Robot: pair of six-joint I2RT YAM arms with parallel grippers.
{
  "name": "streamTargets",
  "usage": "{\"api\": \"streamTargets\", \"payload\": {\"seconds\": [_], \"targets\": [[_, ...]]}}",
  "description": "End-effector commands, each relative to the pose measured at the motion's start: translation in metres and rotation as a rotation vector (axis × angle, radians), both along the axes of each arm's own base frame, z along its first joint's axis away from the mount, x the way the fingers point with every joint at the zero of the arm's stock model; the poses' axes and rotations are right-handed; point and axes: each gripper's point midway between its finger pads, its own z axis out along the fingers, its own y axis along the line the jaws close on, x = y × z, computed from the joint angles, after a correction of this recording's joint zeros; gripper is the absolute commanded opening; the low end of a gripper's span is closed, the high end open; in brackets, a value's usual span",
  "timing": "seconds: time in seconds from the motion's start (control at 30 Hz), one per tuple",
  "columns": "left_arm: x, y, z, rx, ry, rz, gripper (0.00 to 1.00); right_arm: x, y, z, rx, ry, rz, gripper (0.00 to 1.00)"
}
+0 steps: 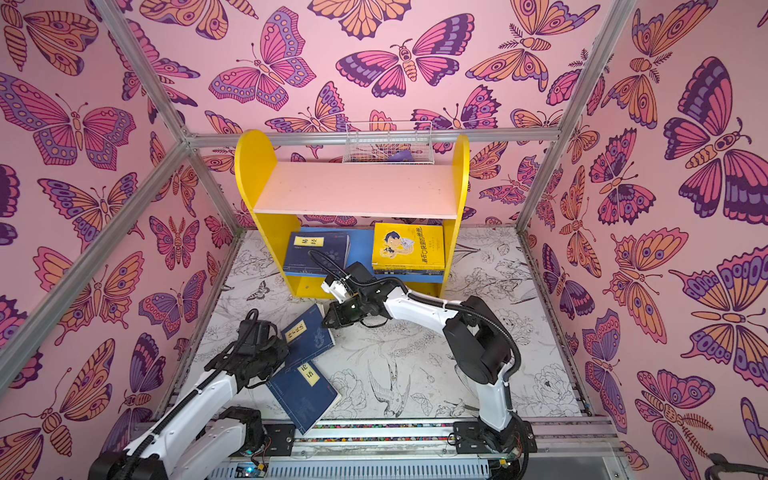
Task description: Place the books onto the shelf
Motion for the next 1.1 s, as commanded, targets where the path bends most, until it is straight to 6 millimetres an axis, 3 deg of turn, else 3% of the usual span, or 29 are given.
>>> {"api": "streamTargets", "payload": {"seconds": [0.0, 0.17, 0.37, 0.5, 0.7, 1.07], "targets": [[-0.007, 0.010, 0.017, 0.034, -0.013, 0.051, 0.45, 0.009, -0.016, 0.062, 0.095, -0.142, -0.018, 0.00], [-0.005, 0.021, 0.046, 0.081, -0.100, 0.074, 0.49, 0.035, -0.050, 0.117, 0.193, -0.240, -0.144, 0.00], [-0.005, 0.016, 0.040, 0.053, -0.065, 0.065, 0.49, 0.084, -0.074, 0.167, 0.320, -0.324, -0.329, 0.00], [-0.005, 0.013, 0.035, 0.036, -0.051, 0.061, 0.49, 0.123, -0.076, 0.174, 0.344, -0.362, -0.445, 0.00], [-0.008, 0.009, 0.031, 0.015, -0.050, 0.054, 0.49, 0.164, -0.060, 0.175, 0.426, -0.347, -0.505, 0.00], [-0.013, 0.008, 0.020, 0.008, -0.023, 0.050, 0.49, 0.196, -0.051, 0.169, 0.419, -0.337, -0.565, 0.00]]}}
